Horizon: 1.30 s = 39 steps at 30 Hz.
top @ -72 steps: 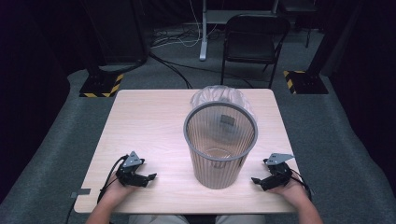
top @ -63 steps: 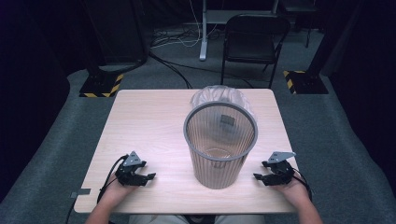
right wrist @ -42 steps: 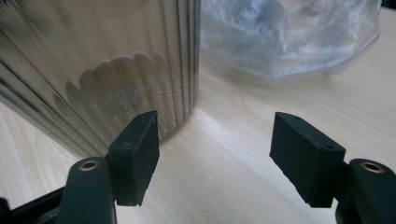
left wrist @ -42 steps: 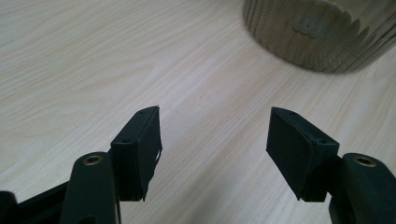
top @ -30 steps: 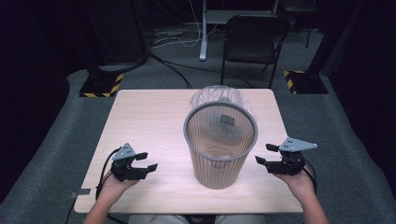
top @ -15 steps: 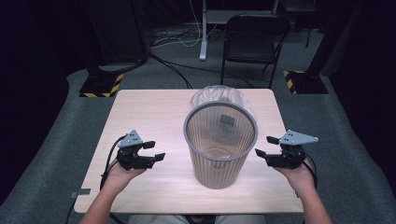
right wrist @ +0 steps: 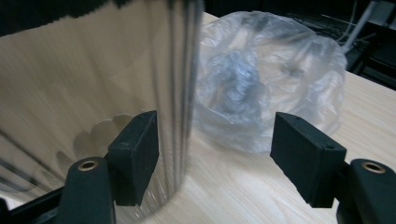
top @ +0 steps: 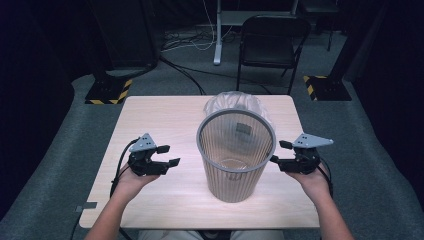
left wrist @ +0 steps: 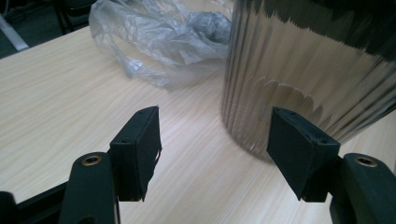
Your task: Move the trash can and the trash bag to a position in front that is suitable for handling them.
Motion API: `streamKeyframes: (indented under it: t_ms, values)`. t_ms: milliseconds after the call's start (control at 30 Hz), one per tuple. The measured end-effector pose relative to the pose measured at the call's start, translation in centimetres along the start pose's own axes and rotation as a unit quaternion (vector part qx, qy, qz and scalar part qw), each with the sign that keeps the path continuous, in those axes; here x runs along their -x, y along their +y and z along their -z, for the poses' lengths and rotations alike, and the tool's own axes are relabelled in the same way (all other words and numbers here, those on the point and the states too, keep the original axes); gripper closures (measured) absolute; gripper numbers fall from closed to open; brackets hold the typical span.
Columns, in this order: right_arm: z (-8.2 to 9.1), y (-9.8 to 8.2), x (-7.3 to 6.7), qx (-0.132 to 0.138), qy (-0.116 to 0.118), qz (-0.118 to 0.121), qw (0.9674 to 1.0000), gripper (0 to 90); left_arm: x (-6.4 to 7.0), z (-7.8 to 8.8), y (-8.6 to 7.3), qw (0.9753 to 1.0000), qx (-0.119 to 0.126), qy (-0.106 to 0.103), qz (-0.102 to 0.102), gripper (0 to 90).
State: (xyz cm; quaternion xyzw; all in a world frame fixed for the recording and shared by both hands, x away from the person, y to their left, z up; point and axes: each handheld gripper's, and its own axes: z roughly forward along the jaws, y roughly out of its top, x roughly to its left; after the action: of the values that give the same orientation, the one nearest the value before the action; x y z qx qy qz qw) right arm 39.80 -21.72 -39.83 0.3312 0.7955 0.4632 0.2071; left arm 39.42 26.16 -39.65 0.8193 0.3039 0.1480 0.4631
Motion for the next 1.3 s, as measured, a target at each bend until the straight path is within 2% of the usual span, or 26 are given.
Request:
streamKeyframes:
  t_ms: [100,233,567,867,967,1067,1300]
  values:
    - [-0.2,0.2,-0.4,-0.005,-0.010,0.015,0.9998,33.5,-0.2,0.8,0.1,1.0000,-0.003,0.003,-0.006,34.0]
    - [-0.5,0.2,-0.6,-0.003,-0.001,0.009,0.9999,34.4,-0.4,1.9,0.3,1.0000,0.003,0.008,-0.004,33.8]
    - [-1.7,1.1,-2.2,-0.006,0.013,0.025,0.9996,34.4,-0.6,3.5,2.1,0.9998,0.014,0.013,-0.002,33.1]
    - [-2.7,1.7,-3.4,-0.009,0.029,0.031,0.9991,34.4,-0.5,4.8,3.7,0.9994,0.034,0.003,0.005,32.8]
    - [-3.1,1.9,-3.8,-0.011,0.032,0.033,0.9989,34.4,-0.6,5.4,4.1,0.9990,0.041,0.008,0.012,32.9]
    - [-3.4,2.0,-4.1,-0.011,0.037,0.031,0.9988,34.4,-0.7,5.9,4.5,0.9981,0.055,-0.004,0.025,33.0]
    - [-4.0,2.3,-4.7,-0.012,0.045,0.034,0.9983,34.4,-0.3,6.3,5.9,0.9974,0.067,-0.016,0.021,32.6]
